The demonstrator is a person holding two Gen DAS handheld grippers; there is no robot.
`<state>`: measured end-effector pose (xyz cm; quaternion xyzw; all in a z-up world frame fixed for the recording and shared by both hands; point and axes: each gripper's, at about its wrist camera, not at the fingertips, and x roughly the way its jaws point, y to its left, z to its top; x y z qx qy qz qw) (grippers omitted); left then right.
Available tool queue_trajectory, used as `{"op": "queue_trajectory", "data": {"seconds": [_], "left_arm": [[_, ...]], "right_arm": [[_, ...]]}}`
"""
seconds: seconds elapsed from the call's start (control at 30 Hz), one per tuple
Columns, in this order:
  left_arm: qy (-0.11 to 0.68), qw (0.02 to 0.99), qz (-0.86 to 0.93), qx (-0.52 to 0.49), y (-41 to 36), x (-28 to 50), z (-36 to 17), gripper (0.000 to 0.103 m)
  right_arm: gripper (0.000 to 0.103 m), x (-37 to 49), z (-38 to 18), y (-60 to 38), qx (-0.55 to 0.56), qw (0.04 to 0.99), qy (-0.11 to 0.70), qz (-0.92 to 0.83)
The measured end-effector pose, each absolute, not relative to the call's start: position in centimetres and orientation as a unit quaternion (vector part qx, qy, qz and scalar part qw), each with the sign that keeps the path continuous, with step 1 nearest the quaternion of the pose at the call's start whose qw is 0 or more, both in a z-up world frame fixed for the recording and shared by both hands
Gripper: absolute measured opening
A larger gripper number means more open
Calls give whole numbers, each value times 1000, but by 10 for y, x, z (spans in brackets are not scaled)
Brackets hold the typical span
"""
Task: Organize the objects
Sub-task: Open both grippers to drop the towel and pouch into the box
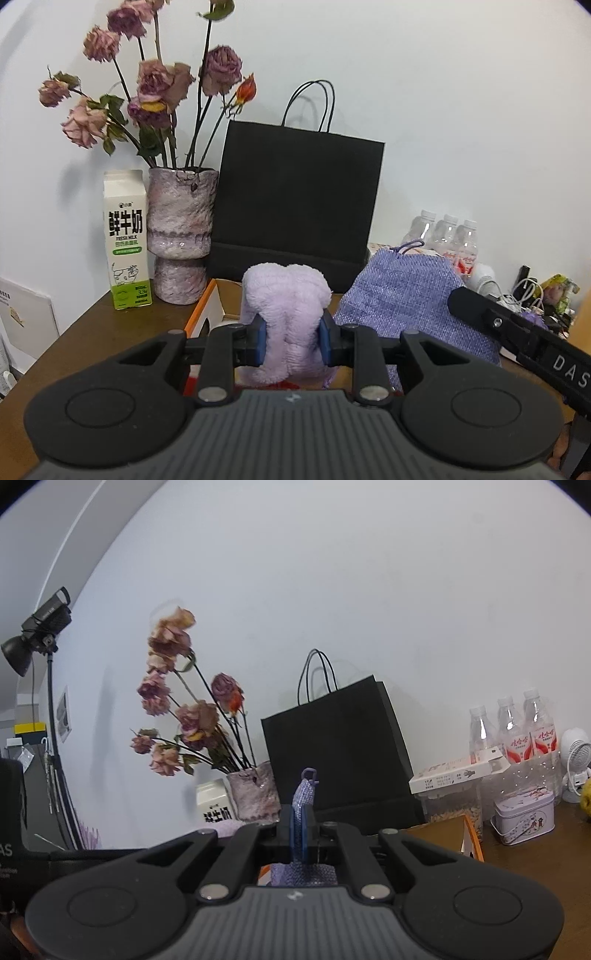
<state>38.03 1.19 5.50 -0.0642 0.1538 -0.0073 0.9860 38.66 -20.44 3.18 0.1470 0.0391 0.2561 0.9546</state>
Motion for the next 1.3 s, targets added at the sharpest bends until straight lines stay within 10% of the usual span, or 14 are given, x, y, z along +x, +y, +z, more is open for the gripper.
{"op": "queue_trajectory", "data": {"seconds": [0.73, 1.0, 1.03, 1.13, 1.3], "left_arm": [[230, 971, 5, -65, 34, 513, 20, 28], [235, 970, 14, -52, 40, 527, 11, 66], [233, 971, 18, -51, 41, 528, 12, 74], [222, 973, 31, -53, 45, 526, 15, 100], [218, 973, 38, -62, 51, 519, 23, 103]], "right_arm": [[3, 521, 5, -191, 129, 960, 136, 208], [15, 535, -6, -189, 88, 966, 178, 168], [19, 535, -7, -189, 83, 966, 182, 164], [73, 535, -8, -189, 72, 968, 189, 148], [97, 529, -2, -185, 55, 970, 190, 139]]}}
